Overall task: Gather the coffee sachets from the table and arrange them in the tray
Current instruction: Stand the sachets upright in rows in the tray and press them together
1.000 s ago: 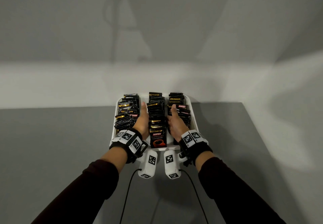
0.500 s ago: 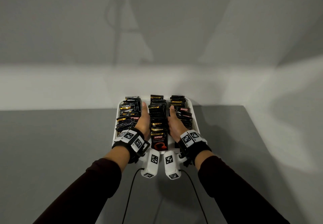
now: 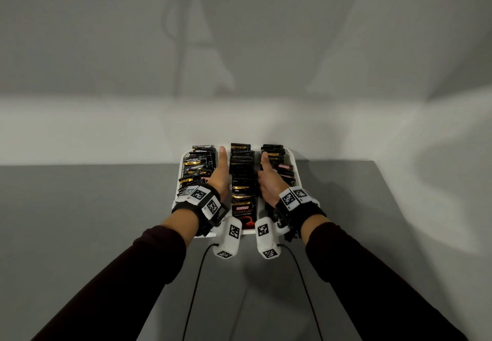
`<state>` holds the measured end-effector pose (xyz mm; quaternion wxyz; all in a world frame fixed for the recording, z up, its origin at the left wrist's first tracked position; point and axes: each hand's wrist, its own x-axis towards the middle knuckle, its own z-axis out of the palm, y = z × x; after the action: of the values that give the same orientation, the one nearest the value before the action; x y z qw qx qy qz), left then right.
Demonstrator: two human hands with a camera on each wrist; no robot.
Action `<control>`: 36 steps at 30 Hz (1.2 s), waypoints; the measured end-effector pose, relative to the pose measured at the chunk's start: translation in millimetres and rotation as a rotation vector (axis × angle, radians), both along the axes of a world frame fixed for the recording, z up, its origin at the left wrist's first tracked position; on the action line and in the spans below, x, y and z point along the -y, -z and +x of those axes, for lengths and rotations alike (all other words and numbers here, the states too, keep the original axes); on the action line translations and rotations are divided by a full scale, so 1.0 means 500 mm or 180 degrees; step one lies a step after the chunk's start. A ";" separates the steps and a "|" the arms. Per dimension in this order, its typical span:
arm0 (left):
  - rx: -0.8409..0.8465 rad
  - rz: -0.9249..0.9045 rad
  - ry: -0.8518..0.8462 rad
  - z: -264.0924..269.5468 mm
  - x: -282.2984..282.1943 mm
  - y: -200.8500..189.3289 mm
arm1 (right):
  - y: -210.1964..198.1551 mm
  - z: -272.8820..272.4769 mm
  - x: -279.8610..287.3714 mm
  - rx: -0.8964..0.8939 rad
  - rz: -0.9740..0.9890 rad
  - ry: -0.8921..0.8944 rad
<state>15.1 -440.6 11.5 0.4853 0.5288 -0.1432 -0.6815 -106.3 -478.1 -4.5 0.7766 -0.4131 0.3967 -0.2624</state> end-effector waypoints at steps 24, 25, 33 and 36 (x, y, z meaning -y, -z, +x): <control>0.0097 0.0059 0.0190 0.010 0.048 -0.010 | -0.012 0.026 0.050 -0.0504 0.0130 -0.0126; 0.0135 0.0060 0.0203 0.010 0.048 -0.010 | -0.011 0.026 0.051 -0.0435 0.0141 -0.0197; 0.0176 0.0021 0.0353 0.007 0.046 -0.017 | 0.002 0.030 0.050 -0.0256 0.0150 -0.0062; 0.0284 0.0065 0.0390 0.009 0.047 -0.020 | 0.004 0.029 0.050 -0.0219 0.0115 -0.0047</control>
<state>19.8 -464.0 21.4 0.4303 0.5538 -0.1899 -0.6871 -91.7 -503.1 -6.5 0.7717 -0.4107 0.4248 -0.2350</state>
